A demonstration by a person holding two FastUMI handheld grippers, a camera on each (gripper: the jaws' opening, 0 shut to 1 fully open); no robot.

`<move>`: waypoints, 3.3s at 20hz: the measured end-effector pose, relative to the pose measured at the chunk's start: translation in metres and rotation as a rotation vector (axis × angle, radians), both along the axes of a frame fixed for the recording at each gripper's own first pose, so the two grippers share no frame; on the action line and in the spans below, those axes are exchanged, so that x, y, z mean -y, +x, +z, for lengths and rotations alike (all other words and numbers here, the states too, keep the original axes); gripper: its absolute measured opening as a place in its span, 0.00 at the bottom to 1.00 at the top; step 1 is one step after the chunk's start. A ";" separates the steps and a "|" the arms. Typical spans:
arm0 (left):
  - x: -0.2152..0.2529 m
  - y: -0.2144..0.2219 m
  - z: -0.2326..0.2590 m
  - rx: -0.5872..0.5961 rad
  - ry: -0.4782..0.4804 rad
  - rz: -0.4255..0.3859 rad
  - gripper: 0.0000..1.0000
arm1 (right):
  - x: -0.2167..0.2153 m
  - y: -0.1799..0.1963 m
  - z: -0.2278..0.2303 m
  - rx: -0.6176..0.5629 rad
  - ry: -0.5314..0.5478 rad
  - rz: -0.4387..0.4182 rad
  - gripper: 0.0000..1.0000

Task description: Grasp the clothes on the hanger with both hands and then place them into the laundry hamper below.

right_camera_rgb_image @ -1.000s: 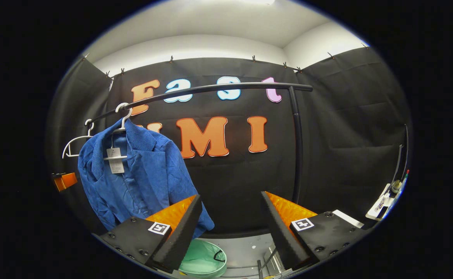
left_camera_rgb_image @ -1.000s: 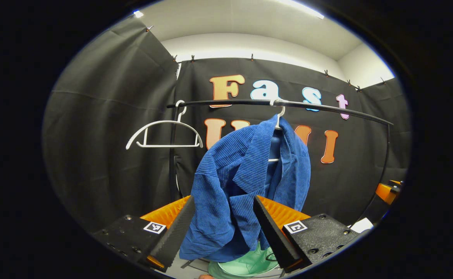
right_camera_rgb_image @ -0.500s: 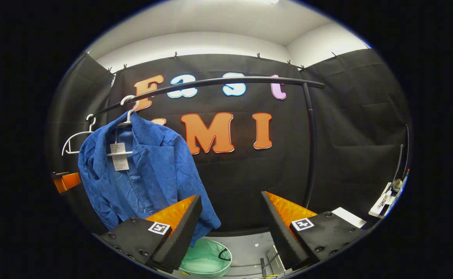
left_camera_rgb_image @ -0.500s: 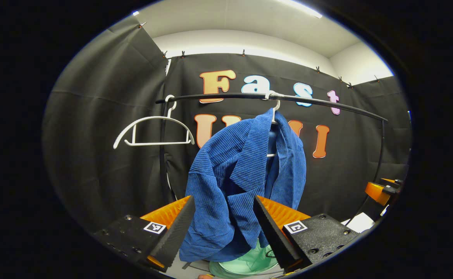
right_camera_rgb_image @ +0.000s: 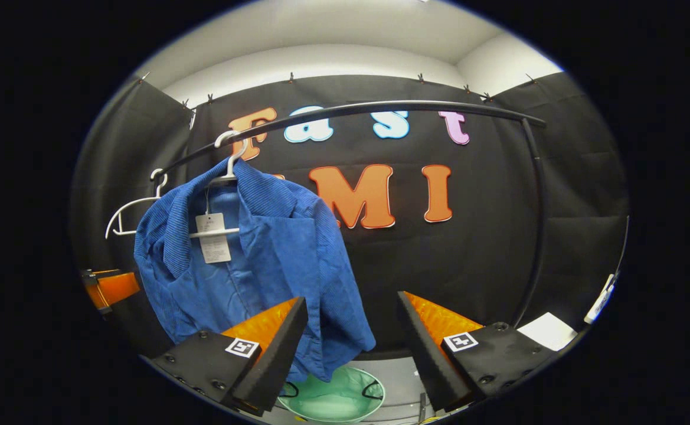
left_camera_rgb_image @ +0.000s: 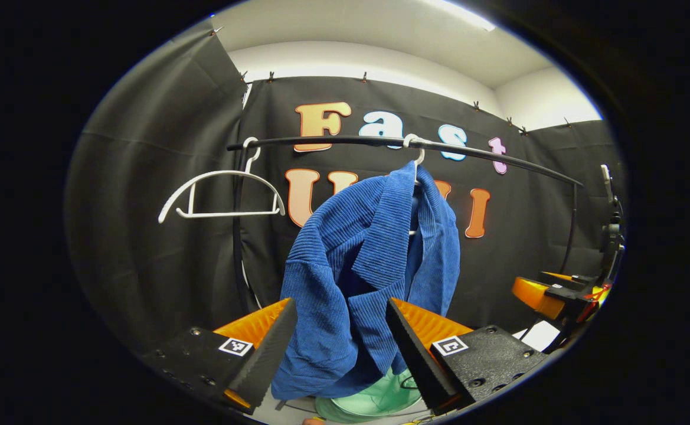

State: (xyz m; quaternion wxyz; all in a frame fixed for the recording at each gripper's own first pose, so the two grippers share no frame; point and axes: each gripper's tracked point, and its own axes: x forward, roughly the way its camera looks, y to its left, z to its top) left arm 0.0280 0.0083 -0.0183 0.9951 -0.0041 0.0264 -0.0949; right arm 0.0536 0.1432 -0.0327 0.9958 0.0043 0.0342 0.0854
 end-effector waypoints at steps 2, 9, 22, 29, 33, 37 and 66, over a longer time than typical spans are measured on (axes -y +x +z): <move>-0.002 -0.002 0.000 0.004 -0.012 -0.003 0.96 | -0.019 0.008 -0.001 -0.006 0.007 0.042 0.90; -0.004 -0.002 -0.008 -0.010 -0.021 0.000 0.95 | -0.068 0.045 -0.013 -0.041 0.018 0.145 0.90; 0.008 -0.001 -0.015 -0.027 -0.020 0.077 0.93 | -0.116 0.133 -0.025 -0.086 0.040 0.253 0.98; 0.025 0.003 -0.014 -0.014 -0.036 0.138 0.96 | -0.133 0.151 -0.030 -0.105 0.050 0.334 0.83; 0.040 0.010 -0.016 -0.004 -0.033 0.158 0.96 | -0.133 0.150 -0.033 -0.133 0.070 0.378 0.52; 0.043 0.019 -0.024 -0.021 -0.028 0.221 0.93 | -0.131 0.146 -0.029 -0.138 0.075 0.439 0.17; 0.076 0.061 -0.035 -0.086 -0.002 0.032 0.00 | -0.089 0.114 -0.013 -0.182 0.110 0.587 0.08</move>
